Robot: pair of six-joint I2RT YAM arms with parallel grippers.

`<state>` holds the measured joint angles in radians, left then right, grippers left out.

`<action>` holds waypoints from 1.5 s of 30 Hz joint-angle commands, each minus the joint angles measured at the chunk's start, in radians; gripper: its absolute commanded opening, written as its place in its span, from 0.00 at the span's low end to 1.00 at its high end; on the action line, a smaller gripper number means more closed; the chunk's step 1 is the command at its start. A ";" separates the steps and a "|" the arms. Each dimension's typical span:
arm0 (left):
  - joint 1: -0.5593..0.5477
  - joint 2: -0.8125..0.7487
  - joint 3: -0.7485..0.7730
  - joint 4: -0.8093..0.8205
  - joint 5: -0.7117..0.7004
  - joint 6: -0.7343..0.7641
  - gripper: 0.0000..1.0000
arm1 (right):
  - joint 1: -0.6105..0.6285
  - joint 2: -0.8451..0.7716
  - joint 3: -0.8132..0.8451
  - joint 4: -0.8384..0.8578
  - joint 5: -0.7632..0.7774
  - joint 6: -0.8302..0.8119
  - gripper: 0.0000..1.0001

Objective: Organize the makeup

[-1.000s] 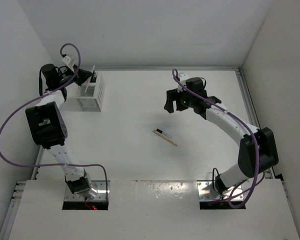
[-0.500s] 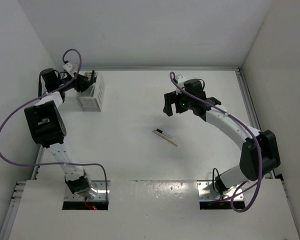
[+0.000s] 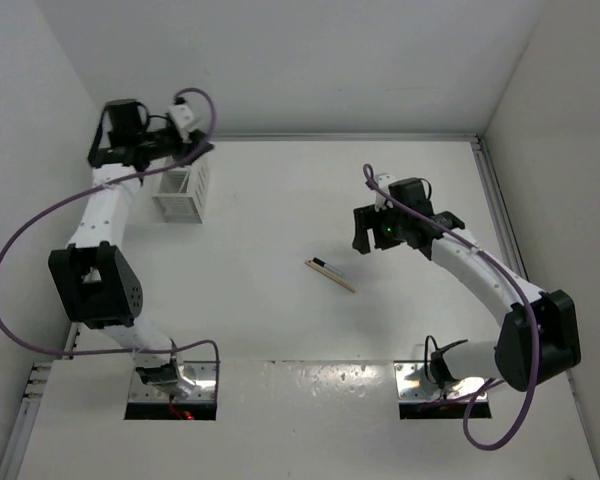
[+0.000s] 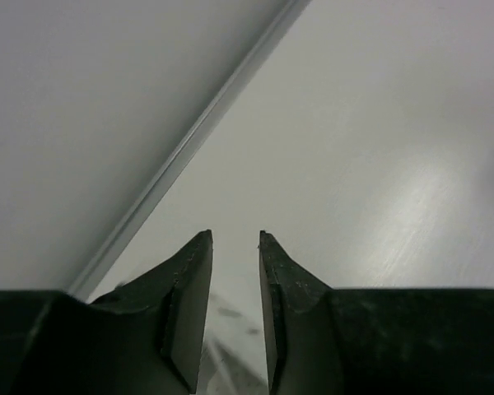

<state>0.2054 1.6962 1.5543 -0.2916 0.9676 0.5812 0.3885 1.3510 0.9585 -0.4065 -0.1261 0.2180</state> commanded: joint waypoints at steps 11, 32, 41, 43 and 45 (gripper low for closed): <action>-0.670 0.071 -0.109 -0.359 -0.311 0.423 0.36 | -0.102 -0.325 -0.303 -0.110 0.022 0.127 0.68; -0.364 -0.118 -0.283 -0.368 -0.241 0.069 0.38 | 0.135 0.303 0.134 -0.094 -0.075 -0.258 0.42; -0.236 -0.165 -0.335 -0.368 -0.201 0.045 0.38 | 0.168 0.487 0.253 -0.152 -0.089 -0.281 0.42; -0.227 -0.165 -0.335 -0.368 -0.190 0.034 0.38 | 0.164 0.494 0.256 -0.144 -0.073 -0.272 0.41; -0.227 -0.165 -0.335 -0.368 -0.178 0.034 0.38 | 0.165 0.513 0.261 -0.144 -0.058 -0.267 0.40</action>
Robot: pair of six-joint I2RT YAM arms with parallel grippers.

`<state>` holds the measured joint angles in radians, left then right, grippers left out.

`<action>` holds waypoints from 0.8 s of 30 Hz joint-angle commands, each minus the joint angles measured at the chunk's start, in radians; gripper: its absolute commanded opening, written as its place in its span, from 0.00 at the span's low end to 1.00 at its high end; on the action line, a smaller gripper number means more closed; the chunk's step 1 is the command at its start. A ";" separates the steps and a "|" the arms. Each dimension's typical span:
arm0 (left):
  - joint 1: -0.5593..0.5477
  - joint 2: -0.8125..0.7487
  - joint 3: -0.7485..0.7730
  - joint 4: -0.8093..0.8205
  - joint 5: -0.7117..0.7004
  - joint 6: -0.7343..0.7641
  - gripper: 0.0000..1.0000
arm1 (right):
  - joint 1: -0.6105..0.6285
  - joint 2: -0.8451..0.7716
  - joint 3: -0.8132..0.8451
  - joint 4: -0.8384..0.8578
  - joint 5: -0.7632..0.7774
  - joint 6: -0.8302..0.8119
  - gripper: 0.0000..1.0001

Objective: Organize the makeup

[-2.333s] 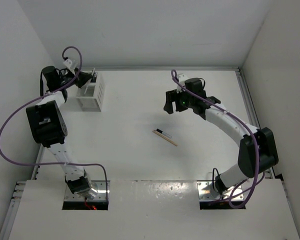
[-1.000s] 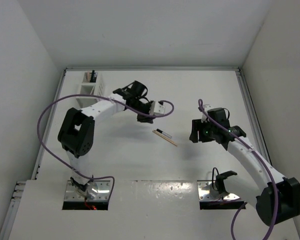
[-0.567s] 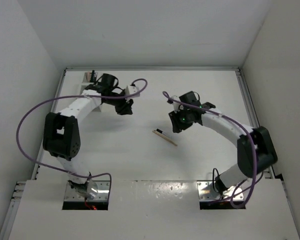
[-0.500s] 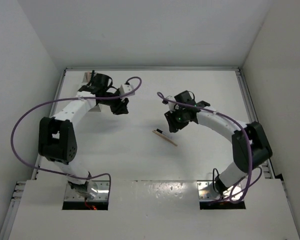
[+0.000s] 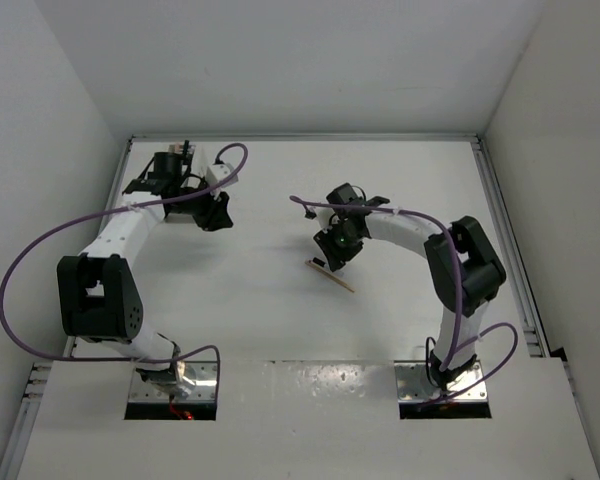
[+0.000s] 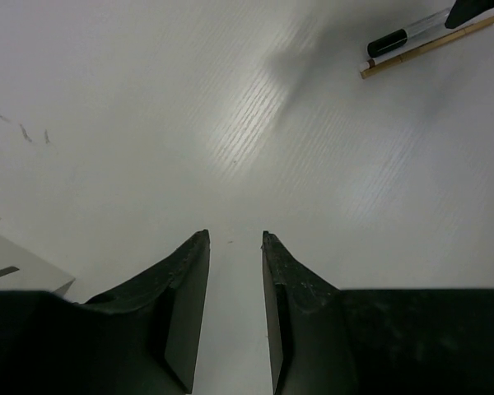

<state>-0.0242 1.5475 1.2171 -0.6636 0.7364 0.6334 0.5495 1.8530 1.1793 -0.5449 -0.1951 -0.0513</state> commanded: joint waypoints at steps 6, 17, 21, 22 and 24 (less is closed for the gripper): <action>0.012 0.002 0.002 0.013 0.063 -0.028 0.39 | 0.004 0.041 0.037 -0.017 0.017 0.007 0.40; 0.012 0.002 0.002 0.022 0.063 -0.037 0.39 | -0.016 0.091 0.055 0.002 0.052 0.042 0.35; 0.012 0.002 0.002 0.022 0.063 -0.046 0.39 | -0.017 0.109 0.074 -0.013 0.077 0.025 0.34; 0.012 0.002 0.002 0.022 0.072 -0.046 0.39 | -0.020 0.118 0.075 -0.016 0.085 0.025 0.34; 0.012 0.002 0.002 0.022 0.072 -0.055 0.39 | -0.025 0.124 0.077 -0.020 0.101 0.027 0.32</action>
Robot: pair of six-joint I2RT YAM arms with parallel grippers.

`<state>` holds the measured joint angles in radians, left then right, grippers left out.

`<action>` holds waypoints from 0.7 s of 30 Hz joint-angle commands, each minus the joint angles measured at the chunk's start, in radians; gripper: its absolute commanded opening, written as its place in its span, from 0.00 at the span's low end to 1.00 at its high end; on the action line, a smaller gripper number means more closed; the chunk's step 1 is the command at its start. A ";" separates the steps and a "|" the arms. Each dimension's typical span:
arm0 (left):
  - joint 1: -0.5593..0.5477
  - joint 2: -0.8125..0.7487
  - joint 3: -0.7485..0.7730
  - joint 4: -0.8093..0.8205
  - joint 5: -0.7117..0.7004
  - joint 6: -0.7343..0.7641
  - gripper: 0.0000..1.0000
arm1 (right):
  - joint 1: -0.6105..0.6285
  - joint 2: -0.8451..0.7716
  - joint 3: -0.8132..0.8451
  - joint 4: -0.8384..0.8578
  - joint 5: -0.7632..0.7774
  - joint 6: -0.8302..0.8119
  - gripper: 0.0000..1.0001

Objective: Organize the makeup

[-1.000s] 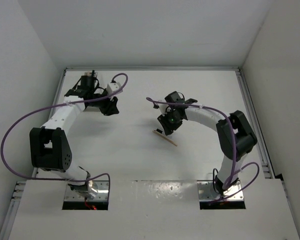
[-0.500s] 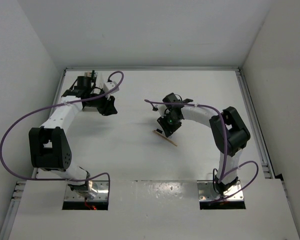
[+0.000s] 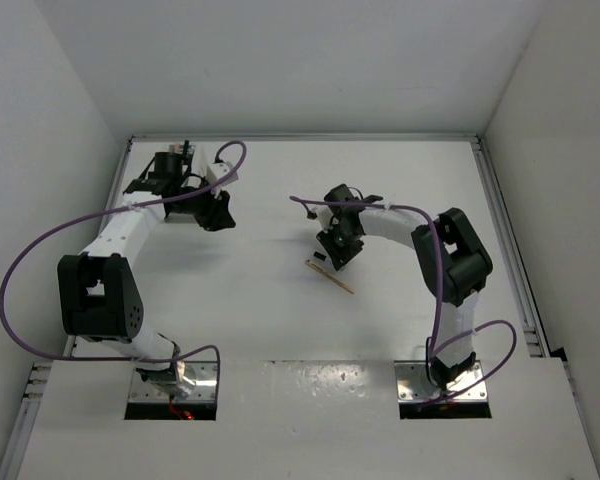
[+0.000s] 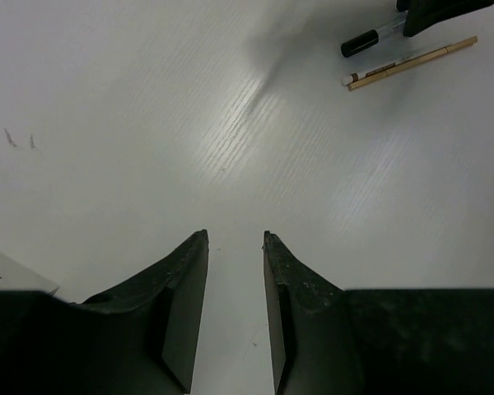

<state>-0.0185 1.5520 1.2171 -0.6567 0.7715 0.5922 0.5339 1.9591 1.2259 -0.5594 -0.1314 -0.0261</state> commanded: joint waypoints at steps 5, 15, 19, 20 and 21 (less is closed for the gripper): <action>0.006 -0.003 0.002 0.025 0.037 -0.014 0.39 | -0.011 0.041 0.026 -0.013 0.049 -0.003 0.20; -0.029 0.006 0.082 0.043 0.126 -0.026 0.48 | -0.017 -0.135 0.041 0.079 0.033 0.018 0.00; -0.076 0.017 0.174 0.043 0.129 0.021 0.49 | 0.005 -0.224 0.061 0.200 -0.028 0.101 0.00; -0.092 0.017 0.195 0.022 0.114 0.128 0.51 | 0.017 -0.241 0.076 0.207 -0.080 0.107 0.00; -0.128 0.017 0.250 -0.047 0.063 0.202 0.51 | 0.021 -0.232 0.111 0.202 -0.098 0.118 0.00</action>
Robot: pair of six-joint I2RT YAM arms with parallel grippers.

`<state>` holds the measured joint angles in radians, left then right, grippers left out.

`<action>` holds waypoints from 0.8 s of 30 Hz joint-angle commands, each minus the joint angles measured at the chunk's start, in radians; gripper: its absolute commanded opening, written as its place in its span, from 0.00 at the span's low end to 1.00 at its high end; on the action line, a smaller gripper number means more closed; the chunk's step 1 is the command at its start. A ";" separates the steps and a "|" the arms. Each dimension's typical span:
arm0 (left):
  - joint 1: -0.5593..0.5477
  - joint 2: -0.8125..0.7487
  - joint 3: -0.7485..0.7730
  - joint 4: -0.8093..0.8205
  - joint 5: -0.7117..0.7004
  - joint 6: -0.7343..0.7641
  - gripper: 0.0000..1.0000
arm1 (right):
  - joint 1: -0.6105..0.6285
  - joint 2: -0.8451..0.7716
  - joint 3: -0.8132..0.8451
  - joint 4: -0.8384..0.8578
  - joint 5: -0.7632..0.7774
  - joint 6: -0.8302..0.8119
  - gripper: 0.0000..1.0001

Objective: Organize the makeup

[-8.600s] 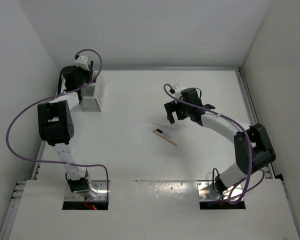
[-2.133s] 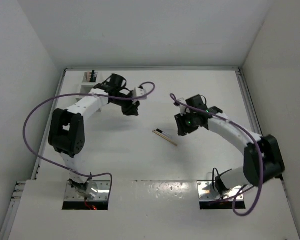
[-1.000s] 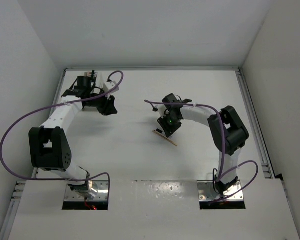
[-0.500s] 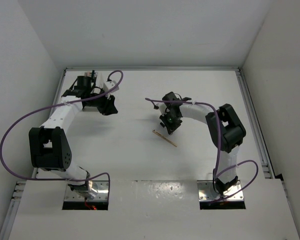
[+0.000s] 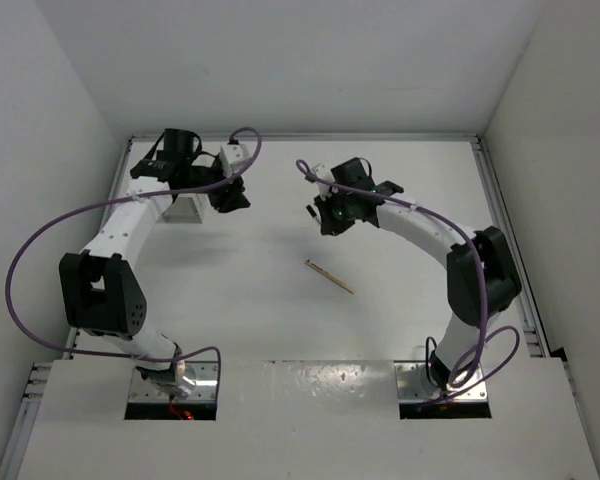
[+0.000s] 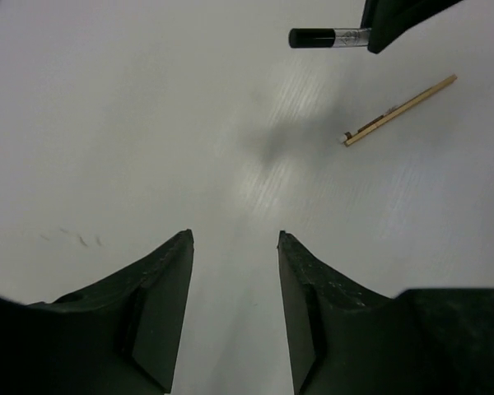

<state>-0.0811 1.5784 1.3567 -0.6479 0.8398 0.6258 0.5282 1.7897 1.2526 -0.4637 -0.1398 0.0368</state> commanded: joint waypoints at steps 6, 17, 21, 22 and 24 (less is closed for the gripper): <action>-0.147 -0.093 0.125 -0.144 -0.175 0.706 0.54 | 0.033 -0.042 0.182 0.074 -0.231 0.198 0.00; -0.224 -0.307 -0.192 0.238 -0.209 1.124 0.54 | 0.099 -0.078 0.163 0.146 -0.254 0.336 0.00; -0.258 -0.307 -0.221 0.238 -0.252 1.170 0.54 | 0.113 -0.076 0.165 0.155 -0.257 0.379 0.00; -0.270 -0.307 -0.232 0.238 -0.261 1.189 0.54 | 0.118 -0.076 0.163 0.158 -0.257 0.383 0.00; -0.282 -0.307 -0.258 0.238 -0.286 1.215 0.54 | 0.124 -0.073 0.169 0.154 -0.256 0.393 0.00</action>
<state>-0.3466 1.2919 1.1267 -0.4461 0.5735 1.7378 0.6395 1.7500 1.4124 -0.3546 -0.3767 0.3801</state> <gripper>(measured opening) 0.542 0.070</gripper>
